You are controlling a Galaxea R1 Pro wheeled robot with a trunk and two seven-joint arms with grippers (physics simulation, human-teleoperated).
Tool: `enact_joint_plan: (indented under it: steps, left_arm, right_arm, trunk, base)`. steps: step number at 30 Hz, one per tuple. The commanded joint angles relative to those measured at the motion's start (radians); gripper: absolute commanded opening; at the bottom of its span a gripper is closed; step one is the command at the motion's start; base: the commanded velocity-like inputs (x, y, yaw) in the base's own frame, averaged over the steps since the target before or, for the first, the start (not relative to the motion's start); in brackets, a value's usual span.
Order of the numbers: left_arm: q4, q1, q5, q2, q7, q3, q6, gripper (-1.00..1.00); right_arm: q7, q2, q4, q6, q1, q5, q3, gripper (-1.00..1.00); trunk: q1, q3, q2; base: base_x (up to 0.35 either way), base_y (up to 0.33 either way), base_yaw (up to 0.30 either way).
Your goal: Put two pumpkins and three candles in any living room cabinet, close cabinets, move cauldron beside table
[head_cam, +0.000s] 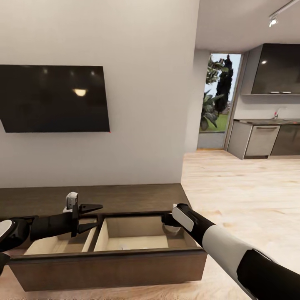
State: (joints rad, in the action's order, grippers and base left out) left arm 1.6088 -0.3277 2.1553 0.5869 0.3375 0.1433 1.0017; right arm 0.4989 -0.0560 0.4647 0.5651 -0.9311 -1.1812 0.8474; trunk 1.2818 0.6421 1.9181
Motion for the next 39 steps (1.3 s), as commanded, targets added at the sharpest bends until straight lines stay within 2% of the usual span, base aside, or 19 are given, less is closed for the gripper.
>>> enact_joint_plan:
  steps: [1, 16, 39]
  left_arm:
    - [0.000, -0.001, 0.011, 0.001, 0.009, 0.001, 0.000, 1.00]
    - [0.000, -0.001, 0.011, 0.001, 0.009, -0.004, 0.000, 1.00]
    - [-0.002, -0.001, 0.011, 0.004, 0.009, -0.008, 0.000, 1.00]
  right_arm:
    - [0.009, 0.001, 0.002, -0.001, -0.002, -0.009, 0.007, -1.00]
    - [0.009, 0.001, 0.001, -0.013, -0.002, -0.009, 0.007, -1.00]
    - [0.009, 0.001, 0.000, -0.013, -0.002, -0.009, 0.007, -1.00]
  trunk:
    - [0.004, 0.004, 0.008]
    - [0.061, 0.051, 0.113]
    - [0.061, 0.051, 0.113]
  base:
    - [0.000, 0.000, 0.000]
    - [0.000, 0.000, 0.000]
    - [0.061, -0.004, 0.000]
